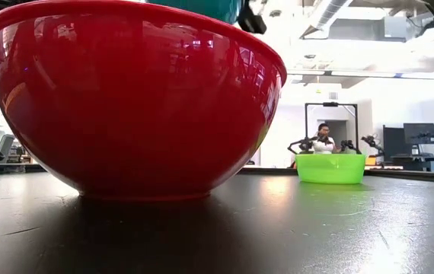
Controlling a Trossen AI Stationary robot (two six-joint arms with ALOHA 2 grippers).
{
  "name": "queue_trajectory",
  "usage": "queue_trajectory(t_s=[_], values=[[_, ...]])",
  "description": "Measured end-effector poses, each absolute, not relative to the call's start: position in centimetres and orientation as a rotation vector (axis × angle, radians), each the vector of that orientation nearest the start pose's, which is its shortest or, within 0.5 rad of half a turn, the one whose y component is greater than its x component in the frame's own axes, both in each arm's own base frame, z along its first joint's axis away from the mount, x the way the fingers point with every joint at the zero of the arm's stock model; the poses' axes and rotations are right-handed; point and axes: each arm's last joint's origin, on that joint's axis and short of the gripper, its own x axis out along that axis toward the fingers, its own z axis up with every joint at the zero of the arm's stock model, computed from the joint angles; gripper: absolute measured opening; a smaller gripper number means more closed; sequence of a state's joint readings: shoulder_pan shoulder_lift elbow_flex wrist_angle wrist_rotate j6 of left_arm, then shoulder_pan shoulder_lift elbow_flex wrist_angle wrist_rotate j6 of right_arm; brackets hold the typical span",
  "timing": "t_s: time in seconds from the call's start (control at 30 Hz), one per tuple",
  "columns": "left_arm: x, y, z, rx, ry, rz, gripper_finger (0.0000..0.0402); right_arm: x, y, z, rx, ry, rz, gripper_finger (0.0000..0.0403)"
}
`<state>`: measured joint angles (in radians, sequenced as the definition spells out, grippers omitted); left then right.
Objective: Nest bowls inside each other
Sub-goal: Stack the blue bowl on top of the green bowl
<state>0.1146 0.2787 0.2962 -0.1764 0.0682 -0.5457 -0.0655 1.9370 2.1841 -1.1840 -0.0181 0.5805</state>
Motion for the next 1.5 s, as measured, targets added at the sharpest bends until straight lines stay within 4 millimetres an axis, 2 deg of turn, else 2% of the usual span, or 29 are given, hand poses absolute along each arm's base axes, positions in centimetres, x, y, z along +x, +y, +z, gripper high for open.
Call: queue_trajectory(t_s=[0.23, 0.37, 0.53, 0.6, 0.83, 1.13, 1.5], values=[[10.5, 0.9, 22.5, -0.517, 0.153, 0.052, 0.0240, 40.8, 5.1, 36.9, 0.687, 0.918, -0.383, 0.0017], [10.5, 0.9, 22.5, -0.472, 0.157, 0.030, 0.0240, 41.7, 7.8, 34.9, 0.735, 0.916, -0.484, 0.0017], [10.5, 0.8, 22.5, -0.448, 0.162, 0.000, 0.0240, 43.2, 9.8, 31.3, 0.773, 0.979, -0.561, 0.0017], [10.5, 0.7, 22.5, -0.459, 0.165, -0.010, 0.0240, 43.7, 10.2, 29.8, 0.768, 1.019, -0.597, 0.0017], [10.5, 0.7, 22.5, -0.520, 0.168, -0.021, 0.0240, 44.7, 10.1, 26.9, 0.704, 1.097, -0.636, 0.0017], [10.5, 0.7, 22.5, -0.567, 0.169, -0.016, 0.0240, 44.7, 8.6, 26.8, 0.602, 1.106, -0.654, 0.0020], [10.5, 0.8, 22.5, -0.584, 0.155, 0.035, 0.0240, 44.7, 8.7, 26.8, 0.565, 1.115, -0.626, 0.0023]])
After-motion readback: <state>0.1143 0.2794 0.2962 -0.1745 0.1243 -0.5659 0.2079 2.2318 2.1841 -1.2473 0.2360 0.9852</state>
